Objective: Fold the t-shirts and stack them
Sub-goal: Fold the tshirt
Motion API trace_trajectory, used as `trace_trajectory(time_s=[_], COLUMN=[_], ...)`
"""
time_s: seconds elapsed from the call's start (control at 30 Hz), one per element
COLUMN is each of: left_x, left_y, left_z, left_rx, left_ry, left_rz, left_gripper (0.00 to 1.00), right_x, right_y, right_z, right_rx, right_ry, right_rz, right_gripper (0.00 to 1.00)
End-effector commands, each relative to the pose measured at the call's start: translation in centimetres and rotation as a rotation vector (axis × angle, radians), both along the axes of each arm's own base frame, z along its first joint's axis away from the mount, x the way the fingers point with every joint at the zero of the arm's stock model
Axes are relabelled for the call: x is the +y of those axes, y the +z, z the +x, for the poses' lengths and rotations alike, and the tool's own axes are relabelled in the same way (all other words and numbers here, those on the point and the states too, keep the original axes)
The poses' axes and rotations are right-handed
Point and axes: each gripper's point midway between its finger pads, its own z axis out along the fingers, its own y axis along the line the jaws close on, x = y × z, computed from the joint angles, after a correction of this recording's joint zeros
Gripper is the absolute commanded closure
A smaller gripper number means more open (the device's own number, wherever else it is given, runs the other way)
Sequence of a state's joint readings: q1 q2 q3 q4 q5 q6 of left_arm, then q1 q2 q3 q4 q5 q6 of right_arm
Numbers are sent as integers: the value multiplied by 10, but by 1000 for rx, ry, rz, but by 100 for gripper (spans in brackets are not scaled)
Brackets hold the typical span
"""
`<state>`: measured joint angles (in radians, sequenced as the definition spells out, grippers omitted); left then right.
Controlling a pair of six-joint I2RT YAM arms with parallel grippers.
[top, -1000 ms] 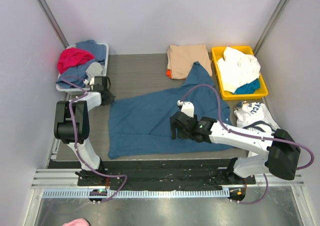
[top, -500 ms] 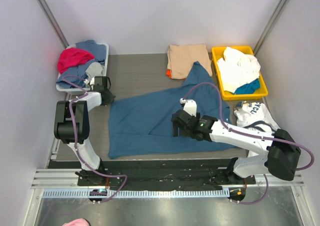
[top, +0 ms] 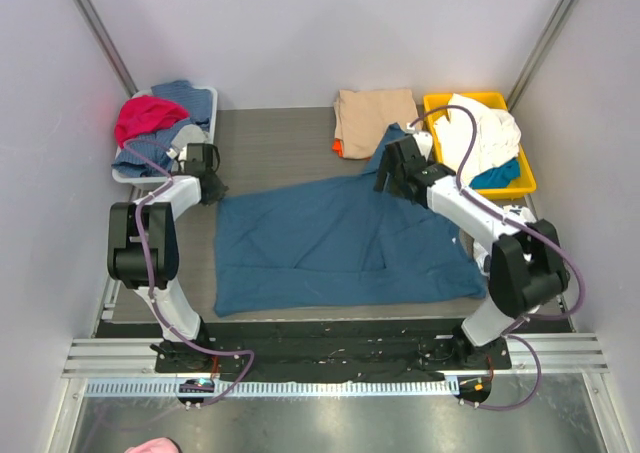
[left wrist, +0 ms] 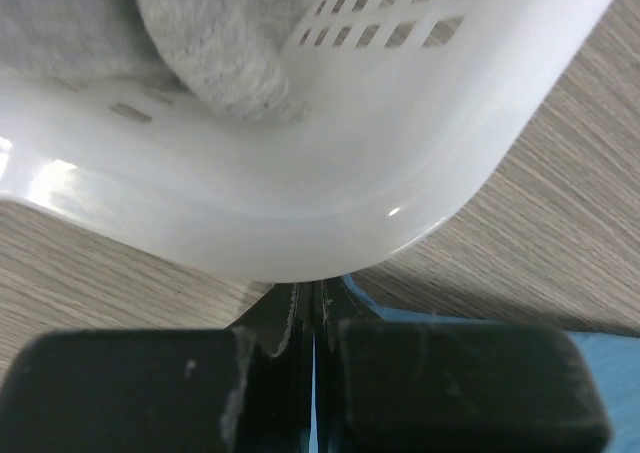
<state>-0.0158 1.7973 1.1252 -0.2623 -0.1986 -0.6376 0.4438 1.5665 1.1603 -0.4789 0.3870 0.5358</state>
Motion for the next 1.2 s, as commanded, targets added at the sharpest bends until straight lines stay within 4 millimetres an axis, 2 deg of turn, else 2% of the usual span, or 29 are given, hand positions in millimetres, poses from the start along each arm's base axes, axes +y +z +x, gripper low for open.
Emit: trace_trajectory(time_s=[0.0,0.07,0.1,0.17,0.2,0.27,0.3,0.33,0.4,0.47,0.5,0.57,0.63,0.67,0.8,1.0,1.17], left_x=[10,9,8,8,6,5,5,5,5,6,6,6,6,6,6,6,6], left_y=[17,17,15,14,13,12,12,12,12,12,11,10,9,8,6,6,7], left_z=[8,9,9,8,9,8,8,7,7,6,6,5,5,4,3,2,2], left_rx=[-24,-23,-21,-19,-20,-17,-17,-16,-17,-16,-16,-13,-13,-10,-8,-8,-11], left_ry=[-3,-7,-7,-7,-8,-10,-9,-10,-7,-6,-5,-5,-5,-5,-3,-5,-4], left_rz=[40,32,30,23,19,13,12,11,13,14,15,15,13,13,13,15,16], left_gripper=[100,100,100,100,100,100,100,100,100,100,100,100,100,100,100,100,100], right_x=[12,10,5,2,-3,-5,-10,-11,-13,-17,-17,-19,-17,-18,-12,-8,-11], right_y=[28,30,29,31,33,33,45,35,44,37,46,38,40,33,33,33,20], right_z=[70,90,108,127,143,158,171,177,192,202,210,217,224,227,237,246,252], right_rx=[-127,-143,-148,-162,-177,-184,-216,-200,-231,-225,-248,-239,-248,-240,-252,-262,-248], right_ry=[57,52,42,41,33,39,30,34,32,31,34,37,43,42,69,73,59], right_rz=[71,80,75,81,86,100,111,110,122,131,139,153,169,173,217,241,258], right_gripper=[16,17,17,17,17,17,17,17,17,17,18,18,19,20,25,27,30])
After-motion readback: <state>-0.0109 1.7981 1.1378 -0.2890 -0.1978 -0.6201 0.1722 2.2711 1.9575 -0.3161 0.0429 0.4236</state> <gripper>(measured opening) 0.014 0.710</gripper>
